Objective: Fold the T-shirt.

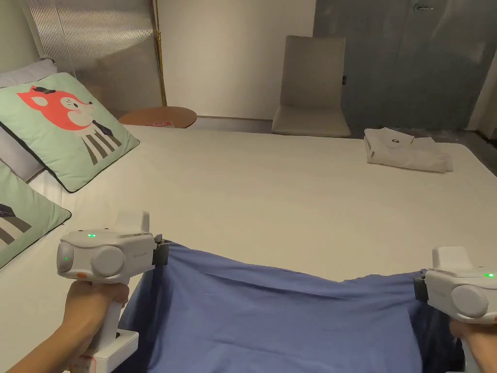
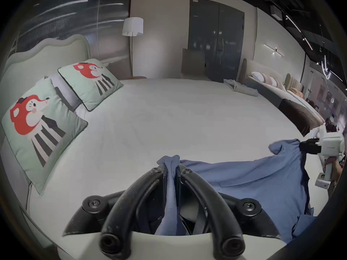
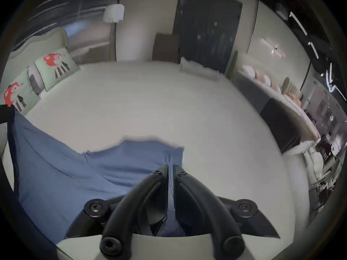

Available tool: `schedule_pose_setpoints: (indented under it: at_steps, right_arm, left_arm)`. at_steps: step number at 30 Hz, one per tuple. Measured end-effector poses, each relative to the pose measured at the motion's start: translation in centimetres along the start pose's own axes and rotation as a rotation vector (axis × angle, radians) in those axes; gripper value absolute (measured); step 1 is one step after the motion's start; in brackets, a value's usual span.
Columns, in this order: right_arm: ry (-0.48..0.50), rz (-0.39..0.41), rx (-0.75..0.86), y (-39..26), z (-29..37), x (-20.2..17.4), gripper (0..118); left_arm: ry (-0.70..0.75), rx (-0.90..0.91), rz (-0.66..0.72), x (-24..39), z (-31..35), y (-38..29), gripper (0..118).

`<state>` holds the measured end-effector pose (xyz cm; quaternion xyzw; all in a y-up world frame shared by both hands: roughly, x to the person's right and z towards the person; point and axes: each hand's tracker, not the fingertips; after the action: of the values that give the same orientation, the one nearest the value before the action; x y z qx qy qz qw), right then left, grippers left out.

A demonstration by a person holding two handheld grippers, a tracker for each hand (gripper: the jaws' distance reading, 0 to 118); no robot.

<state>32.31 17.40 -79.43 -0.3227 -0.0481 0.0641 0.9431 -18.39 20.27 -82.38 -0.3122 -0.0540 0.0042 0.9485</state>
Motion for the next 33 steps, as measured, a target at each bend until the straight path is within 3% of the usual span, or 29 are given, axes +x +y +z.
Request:
schedule_pose_setpoints:
  at_steps: [3,8,17,26,33]
  right_arm:
    - [-0.013,-0.025,0.151,3.7,4.3,0.8,5]
    - [-0.141,0.07,0.409,9.5,10.4,1.3,5]
    - [-0.139,-0.049,0.705,20.3,19.0,3.4,5]
    - [-0.106,-0.089,0.832,27.6,21.6,4.8,5]
    - [-0.069,-0.113,0.871,28.1,19.5,4.6,5]
  left_arm:
    - [0.001,0.062,0.032,-0.2,2.3,2.3,3]
    - [0.009,0.223,0.032,0.0,7.5,8.1,3]
    - [0.048,0.46,0.013,1.2,14.4,19.5,3]
    - [0.108,0.586,0.017,1.8,15.3,28.2,3]
    - [0.125,0.629,0.0,1.4,11.9,29.1,3]
